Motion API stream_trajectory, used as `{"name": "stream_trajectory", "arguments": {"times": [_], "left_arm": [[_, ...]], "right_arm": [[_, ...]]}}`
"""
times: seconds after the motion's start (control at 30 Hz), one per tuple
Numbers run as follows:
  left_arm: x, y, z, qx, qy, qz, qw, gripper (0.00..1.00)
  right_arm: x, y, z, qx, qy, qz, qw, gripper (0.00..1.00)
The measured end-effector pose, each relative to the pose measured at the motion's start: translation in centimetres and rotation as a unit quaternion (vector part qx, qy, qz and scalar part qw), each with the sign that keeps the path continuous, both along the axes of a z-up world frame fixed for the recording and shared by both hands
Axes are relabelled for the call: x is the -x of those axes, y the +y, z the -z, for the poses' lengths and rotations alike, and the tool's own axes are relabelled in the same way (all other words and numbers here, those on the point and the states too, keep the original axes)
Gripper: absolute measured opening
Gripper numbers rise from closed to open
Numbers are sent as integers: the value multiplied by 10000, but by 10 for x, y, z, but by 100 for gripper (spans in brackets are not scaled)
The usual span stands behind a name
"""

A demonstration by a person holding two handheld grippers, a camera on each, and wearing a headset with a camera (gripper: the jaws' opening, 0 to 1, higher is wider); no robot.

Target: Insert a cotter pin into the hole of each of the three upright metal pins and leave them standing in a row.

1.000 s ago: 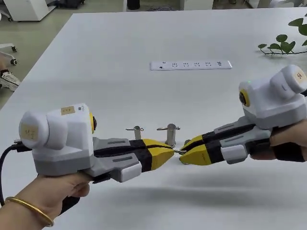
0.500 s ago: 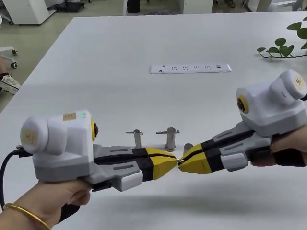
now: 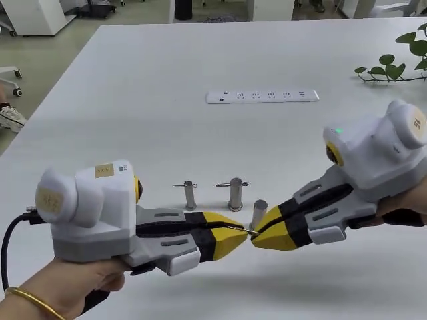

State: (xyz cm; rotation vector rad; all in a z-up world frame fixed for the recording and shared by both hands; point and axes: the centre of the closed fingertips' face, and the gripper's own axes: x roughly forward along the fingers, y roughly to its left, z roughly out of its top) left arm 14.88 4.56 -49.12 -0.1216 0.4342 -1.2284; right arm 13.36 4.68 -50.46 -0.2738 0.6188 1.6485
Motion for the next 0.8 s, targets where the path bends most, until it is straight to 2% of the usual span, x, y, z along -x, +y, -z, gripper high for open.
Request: {"name": "stream_trajectory", "arguments": {"times": [0.2, 0.47, 0.67, 0.8], "left_arm": [[-3, 2, 8, -189, -80, -57, 9998, 4], [-9, 2, 14, -285, -119, -225, 9993, 11], [-15, 2, 22, -502, -238, -361, 9978, 15], [-25, 2, 27, -678, -337, -615, 9952, 17]], "right_arm": [[-6, -6, 9, 393, -484, -118, 9980, 0], [-21, -23, 20, 704, -688, 66, 9951, 0], [-32, -36, 28, 966, -836, 207, 9916, 0], [-38, -45, 34, 1133, -906, 273, 9890, 0]]}}
